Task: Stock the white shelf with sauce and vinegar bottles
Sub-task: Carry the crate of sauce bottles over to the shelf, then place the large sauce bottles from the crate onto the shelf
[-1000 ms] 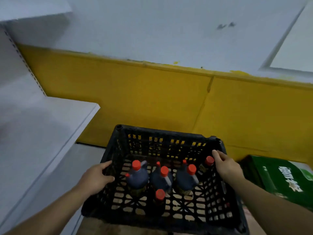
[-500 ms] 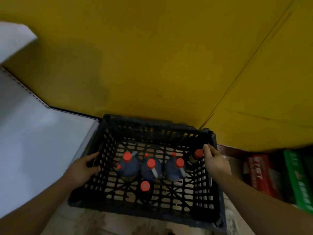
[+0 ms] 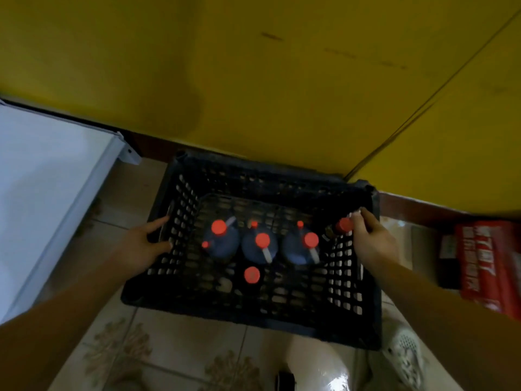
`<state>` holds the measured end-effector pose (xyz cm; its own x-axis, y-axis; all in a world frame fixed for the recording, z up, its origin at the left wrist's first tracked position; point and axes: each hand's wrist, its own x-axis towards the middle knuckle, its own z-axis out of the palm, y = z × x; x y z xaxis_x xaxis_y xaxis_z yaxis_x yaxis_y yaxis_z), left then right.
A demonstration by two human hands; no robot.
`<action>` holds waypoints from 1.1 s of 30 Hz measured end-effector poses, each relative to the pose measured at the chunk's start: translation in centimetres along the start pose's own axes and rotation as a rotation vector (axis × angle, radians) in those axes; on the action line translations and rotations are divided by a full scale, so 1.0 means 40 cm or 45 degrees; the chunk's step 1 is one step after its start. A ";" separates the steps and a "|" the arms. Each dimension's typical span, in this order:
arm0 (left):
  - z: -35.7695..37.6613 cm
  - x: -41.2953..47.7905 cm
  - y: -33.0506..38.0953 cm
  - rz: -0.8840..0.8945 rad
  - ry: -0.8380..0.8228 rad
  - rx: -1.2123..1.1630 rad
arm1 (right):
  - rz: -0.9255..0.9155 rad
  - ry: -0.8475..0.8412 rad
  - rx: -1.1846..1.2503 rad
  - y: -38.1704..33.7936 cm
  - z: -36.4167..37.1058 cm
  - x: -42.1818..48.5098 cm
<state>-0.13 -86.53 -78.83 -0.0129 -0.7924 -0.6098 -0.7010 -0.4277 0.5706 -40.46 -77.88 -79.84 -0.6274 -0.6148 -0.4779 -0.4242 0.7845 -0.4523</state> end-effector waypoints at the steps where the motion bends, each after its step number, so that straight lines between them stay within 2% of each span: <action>1: 0.000 0.003 0.001 -0.001 -0.008 0.005 | 0.002 -0.026 -0.022 0.001 0.000 0.002; 4: -0.010 0.008 0.013 -0.029 -0.119 0.139 | 0.051 -0.148 -0.081 -0.020 -0.012 0.011; 6: -0.010 -0.008 0.021 0.103 0.003 0.469 | 0.050 -0.143 -0.204 -0.046 -0.017 0.011; 8: 0.011 -0.021 0.021 0.379 0.191 0.610 | -0.187 0.026 -0.332 -0.086 -0.008 -0.017; 9: 0.029 -0.030 0.024 0.444 0.161 0.569 | -0.387 0.057 -0.340 -0.115 0.008 -0.036; 10: 0.053 -0.033 0.012 0.463 0.070 0.475 | -0.597 -0.011 -0.330 -0.150 0.032 -0.061; 12: 0.099 -0.032 0.001 0.397 -0.173 0.214 | -0.898 -0.301 -0.377 -0.228 0.093 -0.100; 14: 0.135 -0.031 -0.001 0.282 -0.273 0.037 | -1.022 -0.600 -0.554 -0.303 0.153 -0.122; 16: 0.170 -0.017 -0.002 0.196 -0.241 -0.078 | -1.058 -0.798 -0.729 -0.356 0.210 -0.117; 18: 0.197 0.007 -0.010 0.135 -0.221 -0.104 | -1.082 -0.891 -0.923 -0.384 0.269 -0.097; 21: 0.208 0.044 -0.026 0.085 -0.120 -0.138 | -1.183 -0.813 -1.104 -0.395 0.329 -0.082; 24: 0.199 0.043 -0.035 0.037 -0.221 -0.108 | -1.206 -0.766 -1.049 -0.388 0.346 -0.091; 28: 0.172 0.004 -0.033 -0.027 -0.290 -0.208 | -1.093 -0.897 -0.984 -0.380 0.347 -0.135; 30: 0.138 -0.017 -0.030 -0.027 -0.286 -0.203 | -1.023 -0.942 -0.870 -0.392 0.328 -0.176; 33: 0.063 -0.055 -0.025 0.043 -0.279 -0.198 | -1.043 -0.853 -0.592 -0.441 0.238 -0.251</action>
<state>-1.20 -83.28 -79.44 -0.1999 -0.7016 -0.6839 -0.5801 -0.4778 0.6597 -20.45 -86.29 -74.24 0.3599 -0.7639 -0.5357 -0.8305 -0.0006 -0.5570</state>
